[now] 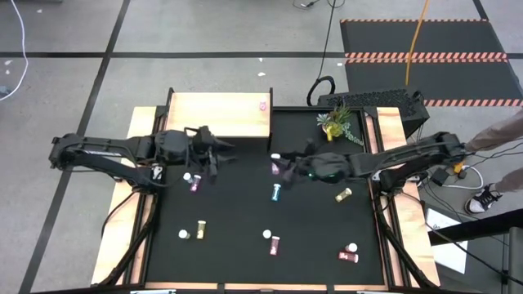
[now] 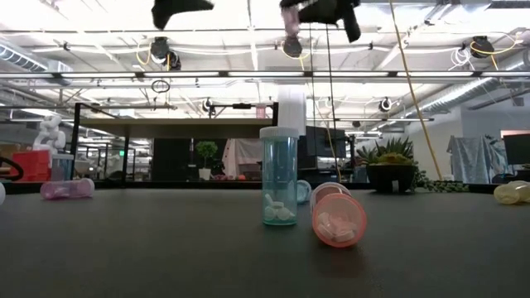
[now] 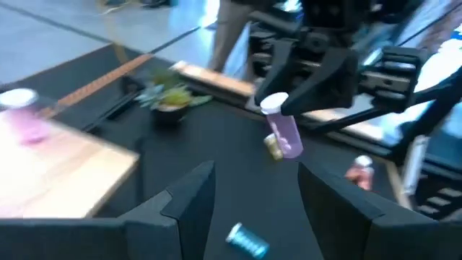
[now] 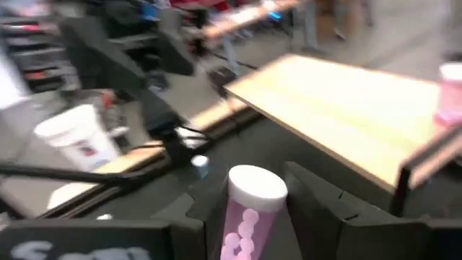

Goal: Pick and place medicine bottles onto shelf by color
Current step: Put the right pink pill bottle on the shelf aligned with the other pink pill bottle

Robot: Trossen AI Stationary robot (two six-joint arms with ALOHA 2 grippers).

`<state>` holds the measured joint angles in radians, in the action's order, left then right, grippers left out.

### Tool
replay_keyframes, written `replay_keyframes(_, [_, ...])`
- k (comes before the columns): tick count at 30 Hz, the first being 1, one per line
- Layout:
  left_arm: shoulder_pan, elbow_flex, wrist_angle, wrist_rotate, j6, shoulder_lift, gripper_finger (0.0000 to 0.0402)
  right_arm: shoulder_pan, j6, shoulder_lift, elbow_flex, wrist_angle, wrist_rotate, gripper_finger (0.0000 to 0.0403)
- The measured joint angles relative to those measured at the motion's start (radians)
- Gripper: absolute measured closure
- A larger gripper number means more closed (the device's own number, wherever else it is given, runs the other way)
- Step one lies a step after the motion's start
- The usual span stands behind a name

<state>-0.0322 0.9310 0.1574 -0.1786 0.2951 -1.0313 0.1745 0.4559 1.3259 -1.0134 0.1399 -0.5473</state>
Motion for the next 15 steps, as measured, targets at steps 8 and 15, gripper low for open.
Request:
replay_keyframes(8, [0.004,0.0,-0.286,0.115,0.037,-0.135,0.0179,-0.01,-0.254,-0.099,0.083,0.161,0.196,0.029])
replay_keyframes(15, [0.006,0.025,-0.38,0.191,0.085,-0.22,0.0115,-0.035,-0.36,-0.098,0.029,0.171,0.307,0.0287])
